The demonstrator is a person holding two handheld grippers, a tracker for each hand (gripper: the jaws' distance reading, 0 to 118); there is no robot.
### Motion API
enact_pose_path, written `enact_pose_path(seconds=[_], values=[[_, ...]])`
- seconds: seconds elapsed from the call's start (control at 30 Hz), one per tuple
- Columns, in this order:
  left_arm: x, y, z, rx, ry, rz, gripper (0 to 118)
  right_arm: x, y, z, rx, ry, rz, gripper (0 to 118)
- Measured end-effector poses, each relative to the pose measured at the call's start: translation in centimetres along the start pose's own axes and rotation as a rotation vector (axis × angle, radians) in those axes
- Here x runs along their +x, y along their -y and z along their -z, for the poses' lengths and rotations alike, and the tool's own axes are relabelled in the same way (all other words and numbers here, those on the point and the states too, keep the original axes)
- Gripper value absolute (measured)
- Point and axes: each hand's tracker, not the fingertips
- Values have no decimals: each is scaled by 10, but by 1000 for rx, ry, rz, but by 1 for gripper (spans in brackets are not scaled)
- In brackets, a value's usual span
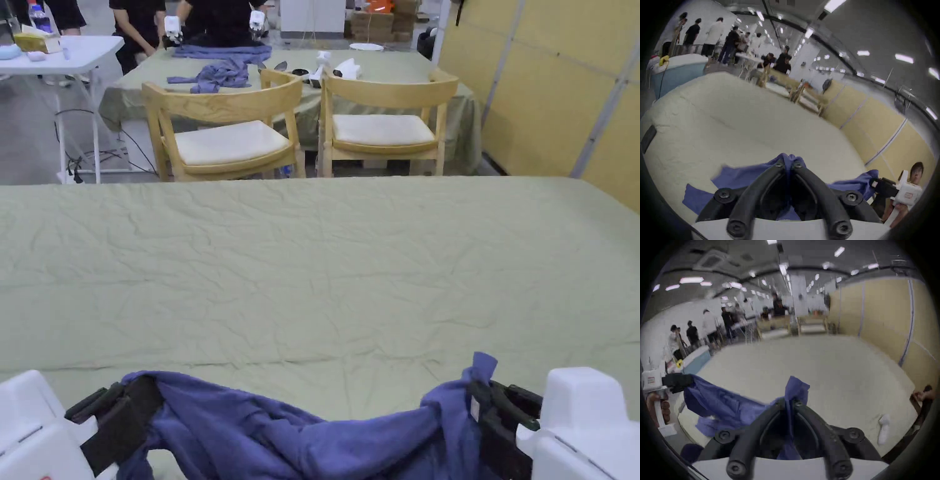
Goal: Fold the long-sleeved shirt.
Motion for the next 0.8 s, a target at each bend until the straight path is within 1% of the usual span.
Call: enact_pose_path(seconds=[0.03, 0.1, 0.13, 0.17, 0.23, 0.3, 0.33, 0.4, 0.43, 0.5, 0.53, 0.57, 0.67, 0.7, 0.8], values=[[9, -13, -9, 32, 12, 3, 4, -3, -14, -8, 33, -2, -14, 8], [26, -44, -24, 82, 59, 15, 4, -4, -47, -14, 81, -26, -5, 8], [33, -61, -27, 109, 85, 30, 4, -6, -66, -13, 99, -46, -14, 8], [41, -79, -28, 139, 100, 55, 4, -8, -87, -12, 113, -46, -26, 8], [54, -116, -27, 176, 87, 105, 4, -8, -130, -9, 146, -31, -39, 8], [62, -155, -26, 219, 104, 81, 4, -14, -173, -2, 184, 9, -85, 8], [64, -177, -25, 232, 108, 64, 4, -16, -195, 4, 185, 20, -94, 8], [69, -216, -23, 280, 165, 40, 4, -14, -237, 15, 180, 1, -76, 8], [71, -235, -21, 288, 167, 24, 4, -16, -260, 23, 180, 12, -72, 8], [76, -271, -14, 312, 161, 34, 4, -16, -302, 37, 173, 23, -69, 8], [78, -287, -10, 327, 160, 35, 4, -15, -322, 46, 164, 29, -33, 8], [80, -303, -5, 340, 157, 35, 4, -16, -344, 57, 155, 30, -17, 8], [80, -343, 14, 368, 144, 30, 4, -25, -392, 84, 134, 75, -19, 8], [80, -353, 21, 380, 138, 34, 4, -27, -405, 93, 122, 107, -20, 8], [70, -380, 48, 385, 118, 6, 4, -32, -435, 118, 114, 144, -5, 8]])
